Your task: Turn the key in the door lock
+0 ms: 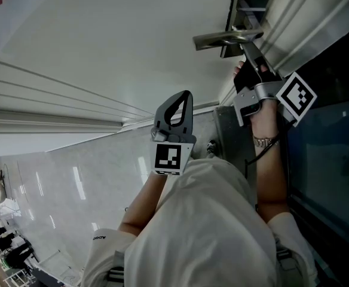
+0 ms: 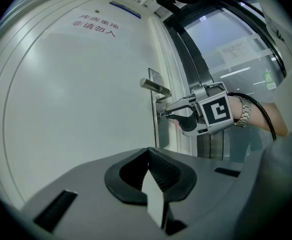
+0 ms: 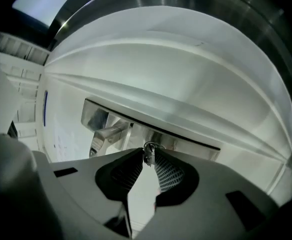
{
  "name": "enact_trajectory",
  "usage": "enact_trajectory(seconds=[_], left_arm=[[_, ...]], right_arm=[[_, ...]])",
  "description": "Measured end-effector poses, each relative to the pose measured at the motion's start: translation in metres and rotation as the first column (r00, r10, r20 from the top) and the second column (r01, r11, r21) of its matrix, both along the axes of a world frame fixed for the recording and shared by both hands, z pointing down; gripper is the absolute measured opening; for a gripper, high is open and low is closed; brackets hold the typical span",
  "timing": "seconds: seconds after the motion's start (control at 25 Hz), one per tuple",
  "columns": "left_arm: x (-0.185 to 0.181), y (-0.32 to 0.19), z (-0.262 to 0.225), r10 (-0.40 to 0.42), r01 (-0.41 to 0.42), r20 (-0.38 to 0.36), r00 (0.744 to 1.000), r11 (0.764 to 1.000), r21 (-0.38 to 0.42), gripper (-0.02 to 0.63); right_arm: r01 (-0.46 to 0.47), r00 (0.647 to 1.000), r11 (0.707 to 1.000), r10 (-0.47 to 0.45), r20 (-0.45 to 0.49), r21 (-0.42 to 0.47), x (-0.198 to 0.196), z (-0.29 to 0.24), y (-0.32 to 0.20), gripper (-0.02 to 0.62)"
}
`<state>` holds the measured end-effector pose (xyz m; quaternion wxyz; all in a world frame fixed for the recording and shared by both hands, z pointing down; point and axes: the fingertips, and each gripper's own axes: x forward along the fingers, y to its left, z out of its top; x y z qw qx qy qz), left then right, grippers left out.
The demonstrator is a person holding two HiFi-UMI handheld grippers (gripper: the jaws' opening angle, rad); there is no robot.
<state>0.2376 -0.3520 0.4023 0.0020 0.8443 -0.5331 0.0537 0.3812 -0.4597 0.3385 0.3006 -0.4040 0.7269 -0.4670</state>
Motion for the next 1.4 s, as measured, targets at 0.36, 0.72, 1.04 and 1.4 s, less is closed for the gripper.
enact_trajectory(seconds=[0.36, 0.72, 1.04, 1.4], left_arm=[[0.001, 0.001, 0.003, 0.005, -0.005, -0.001, 1.0, 1.0, -0.007, 0.008], [-0.017, 0.001, 0.004, -0.012, 0.012, -0.027, 1.0, 1.0, -0.011, 0.009], [-0.044, 0.002, 0.003, -0.043, 0.043, -0.075, 0.996, 0.999, -0.01, 0.009], [-0.087, 0.029, 0.022, -0.099, 0.093, -0.098, 0.99, 0.994, -0.055, 0.009]], right_arm=[[0.117, 0.985, 0.992, -0.11, -0.134, 0.043, -0.03, 0.007, 0.024, 0.034], [0.148, 0.909, 0.987, -0.11, -0.401, 0.063, -0.059, 0.033, 0.058, 0.002], [0.222, 0.728, 0.955, -0.029, -0.685, 0.196, -0.096, 0.045, 0.084, 0.003], [0.409, 0.564, 0.896, -0.101, -0.82, 0.171, -0.163, 0.088, 0.129, 0.003]])
